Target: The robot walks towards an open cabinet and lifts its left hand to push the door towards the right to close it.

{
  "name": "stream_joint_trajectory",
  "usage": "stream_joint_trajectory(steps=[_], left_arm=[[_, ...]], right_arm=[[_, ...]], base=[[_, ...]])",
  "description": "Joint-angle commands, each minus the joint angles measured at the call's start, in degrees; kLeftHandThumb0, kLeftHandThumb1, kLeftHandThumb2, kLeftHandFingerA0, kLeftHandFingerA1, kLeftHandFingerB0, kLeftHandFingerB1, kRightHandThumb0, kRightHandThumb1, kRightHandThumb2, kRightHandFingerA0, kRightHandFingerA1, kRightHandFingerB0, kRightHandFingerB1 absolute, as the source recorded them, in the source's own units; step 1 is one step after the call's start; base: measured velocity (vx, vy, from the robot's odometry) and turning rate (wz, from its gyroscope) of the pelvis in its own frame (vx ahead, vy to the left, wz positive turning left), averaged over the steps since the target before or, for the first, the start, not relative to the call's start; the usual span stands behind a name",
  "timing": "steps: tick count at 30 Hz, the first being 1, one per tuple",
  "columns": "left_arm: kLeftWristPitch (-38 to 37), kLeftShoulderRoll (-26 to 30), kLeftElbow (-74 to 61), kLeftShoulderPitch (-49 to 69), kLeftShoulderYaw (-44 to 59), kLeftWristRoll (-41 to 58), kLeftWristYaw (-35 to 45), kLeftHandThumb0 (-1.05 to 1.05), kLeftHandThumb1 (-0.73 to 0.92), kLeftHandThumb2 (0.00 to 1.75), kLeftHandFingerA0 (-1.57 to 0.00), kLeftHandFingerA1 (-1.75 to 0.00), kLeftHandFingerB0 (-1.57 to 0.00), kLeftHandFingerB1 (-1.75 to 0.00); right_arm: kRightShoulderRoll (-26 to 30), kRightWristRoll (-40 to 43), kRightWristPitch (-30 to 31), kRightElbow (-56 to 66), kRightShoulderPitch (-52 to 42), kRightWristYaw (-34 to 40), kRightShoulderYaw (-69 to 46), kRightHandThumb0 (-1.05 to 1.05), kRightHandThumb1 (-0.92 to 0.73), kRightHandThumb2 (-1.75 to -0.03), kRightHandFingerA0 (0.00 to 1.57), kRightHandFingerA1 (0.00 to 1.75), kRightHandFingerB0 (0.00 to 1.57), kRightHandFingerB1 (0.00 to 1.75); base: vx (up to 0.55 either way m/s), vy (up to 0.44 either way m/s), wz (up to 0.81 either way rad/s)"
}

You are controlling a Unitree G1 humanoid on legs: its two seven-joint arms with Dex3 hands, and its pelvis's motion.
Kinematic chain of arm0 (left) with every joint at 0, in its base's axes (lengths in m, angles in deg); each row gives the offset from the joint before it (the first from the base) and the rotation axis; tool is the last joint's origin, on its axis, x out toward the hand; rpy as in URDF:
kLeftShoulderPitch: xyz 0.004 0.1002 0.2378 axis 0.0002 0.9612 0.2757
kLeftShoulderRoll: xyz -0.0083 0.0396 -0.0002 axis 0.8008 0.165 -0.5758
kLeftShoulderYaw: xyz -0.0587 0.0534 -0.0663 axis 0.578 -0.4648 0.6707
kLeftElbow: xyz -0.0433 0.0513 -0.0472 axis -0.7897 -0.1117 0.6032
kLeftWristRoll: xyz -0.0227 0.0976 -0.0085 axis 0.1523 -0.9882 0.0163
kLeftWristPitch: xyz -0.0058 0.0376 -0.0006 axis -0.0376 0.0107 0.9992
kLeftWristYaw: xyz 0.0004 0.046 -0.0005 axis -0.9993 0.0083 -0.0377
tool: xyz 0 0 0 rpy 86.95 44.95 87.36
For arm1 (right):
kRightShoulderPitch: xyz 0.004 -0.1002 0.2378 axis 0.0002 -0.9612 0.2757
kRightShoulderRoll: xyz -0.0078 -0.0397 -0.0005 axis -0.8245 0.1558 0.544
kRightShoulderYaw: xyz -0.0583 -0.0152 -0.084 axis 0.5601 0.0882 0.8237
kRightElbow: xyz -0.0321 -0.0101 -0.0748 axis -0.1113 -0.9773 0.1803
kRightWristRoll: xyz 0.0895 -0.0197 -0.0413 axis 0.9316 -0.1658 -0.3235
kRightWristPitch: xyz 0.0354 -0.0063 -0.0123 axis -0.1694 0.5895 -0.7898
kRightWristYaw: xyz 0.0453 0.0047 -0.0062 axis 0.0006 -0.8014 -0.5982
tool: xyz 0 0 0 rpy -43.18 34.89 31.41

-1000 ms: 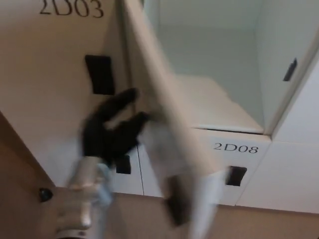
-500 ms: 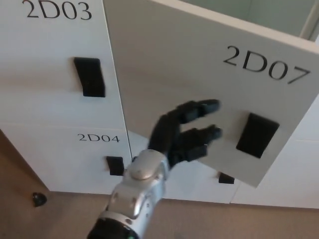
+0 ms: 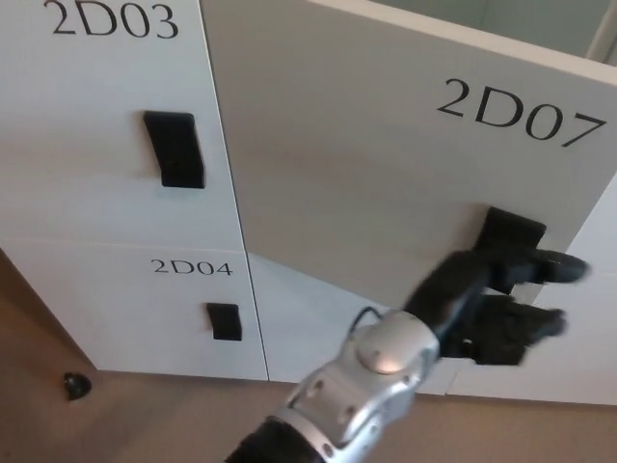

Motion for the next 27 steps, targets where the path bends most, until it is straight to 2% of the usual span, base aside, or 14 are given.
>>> stream_joint_trajectory(steps=[1, 9, 10, 13, 14, 17, 18, 19, 20, 21, 22, 25, 26, 27], left_arm=[[-5.75, -44.84, 4.24, -12.75, -50.40, 20.25, 6.84, -0.25, 0.70, 0.61, -0.64, -0.48, -0.56, -0.43], [-5.62, -42.68, 2.68, -8.81, -51.23, 17.37, 7.18, -0.25, 0.70, 0.61, -0.64, -0.48, -0.56, -0.43], [-4.41, -35.08, 3.40, -15.08, -39.45, 6.59, 13.22, -0.80, 0.53, 0.79, -0.71, -0.59, -0.68, -0.58], [-4.07, -16.91, 10.18, -39.50, -13.44, -7.45, 24.98, -0.94, 0.48, 0.75, -0.79, -0.58, -0.77, -0.57], [-4.12, -12.20, 15.44, -48.78, -8.68, -5.61, 27.10, -0.95, 0.41, 0.63, -1.02, -0.58, -1.01, -0.57], [-3.92, -7.92, 20.99, -57.42, -4.38, -3.67, 29.28, -0.95, 0.41, 0.63, -1.02, -0.58, -1.01, -0.57], [-1.68, -4.74, 27.06, -62.48, -1.73, -2.89, 22.23, -0.58, 0.63, 0.59, -0.49, -0.96, -0.48, -0.47], [-0.09, -2.85, 30.97, -65.32, -0.17, -2.59, 16.71, -0.58, 0.63, 0.59, -0.49, -0.96, -0.48, -0.47], [2.98, 3.21, 34.83, -66.88, 3.99, -0.25, 4.92, -0.55, 0.77, 0.63, -0.38, -0.47, -0.13, -0.28], [4.98, 7.42, 37.17, -67.64, 6.86, 1.47, -2.98, -0.55, 0.77, 0.63, -0.38, -0.47, -0.13, -0.28], [5.77, 13.12, 38.39, -66.92, 7.42, 1.55, -5.23, -0.57, 0.78, 0.63, -0.25, -0.33, -0.21, -0.30], [5.77, 13.12, 38.39, -66.92, 7.42, 1.55, -5.23, -0.57, 0.78, 0.63, -0.25, -0.33, -0.21, -0.30], [5.61, 22.79, 39.13, -64.18, 7.32, 0.61, -5.87, -0.59, 0.76, 0.63, -0.24, -0.33, -0.23, -0.30], [5.09, 28.91, 39.51, -62.27, 6.73, -0.43, -4.94, -0.59, 0.76, 0.63, -0.24, -0.33, -0.23, -0.30]], right_arm=[[3.74, -2.87, -7.49, 11.69, -12.61, 1.76, -8.44, -0.46, -0.51, -0.79, 0.52, 0.60, 0.36, 0.50], [3.67, -4.32, -5.97, 13.31, -10.81, 2.53, -6.94, -0.46, -0.51, -0.79, 0.52, 0.60, 0.36, 0.50], [3.76, -4.77, -5.44, 13.96, -10.36, 2.62, -6.56, -0.46, -0.51, -0.79, 0.52, 0.60, 0.36, 0.50], [4.07, -5.30, -4.70, 14.87, -9.81, 2.59, -6.15, -0.46, -0.51, -0.79, 0.52, 0.60, 0.36, 0.50], [4.05, -5.46, -4.54, 15.16, -9.68, 2.62, -6.00, -0.46, -0.51, -0.79, 0.52, 0.60, 0.36, 0.50], [3.95, -5.62, -4.37, 15.48, -9.61, 2.67, -5.90, -0.46, -0.51, -0.79, 0.52, 0.60, 0.36, 0.50], [4.29, -6.27, -7.18, 13.21, -9.48, 1.77, -5.97, -0.40, -0.66, -0.58, 0.61, 0.51, 0.41, 0.39], [4.54, -6.75, -9.28, 11.50, -9.39, 1.08, -6.03, -0.40, -0.66, -0.58, 0.61, 0.51, 0.41, 0.39], [4.23, -7.61, -11.04, 11.35, -10.29, 0.75, -5.72, -0.38, -0.68, -0.59, 0.57, 0.52, 0.38, 0.39], [3.94, -8.19, -12.01, 11.52, -10.98, 0.61, -5.49, -0.38, -0.68, -0.59, 0.57, 0.52, 0.38, 0.39], [3.76, -7.79, -11.59, 12.70, -11.69, 0.29, -5.60, -0.45, -0.54, -0.80, 0.52, 0.60, 0.35, 0.50], [3.76, -7.79, -11.59, 12.70, -11.69, 0.29, -5.60, -0.45, -0.54, -0.80, 0.52, 0.60, 0.35, 0.50], [5.49, -8.26, -10.96, 12.47, -10.06, -0.82, -4.86, -0.48, -0.52, -0.81, 0.53, 0.60, 0.38, 0.51], [6.88, -8.56, -10.47, 12.07, -8.64, -1.66, -4.36, -0.48, -0.52, -0.81, 0.53, 0.60, 0.38, 0.51]], base=[[0.00, 0.000, 0.00], [0.00, 0.000, 0.00], [0.00, 0.000, 0.00], [0.00, 0.000, 0.00], [0.00, 0.000, 0.00], [0.00, 0.000, 0.00], [0.00, 0.000, 0.00], [0.00, 0.000, 0.00], [0.00, 0.000, 0.00], [0.00, 0.000, 0.00], [0.00, 0.000, 0.00], [0.00, 0.000, 0.00], [0.00, 0.000, 0.00], [0.00, 0.000, 0.00]])
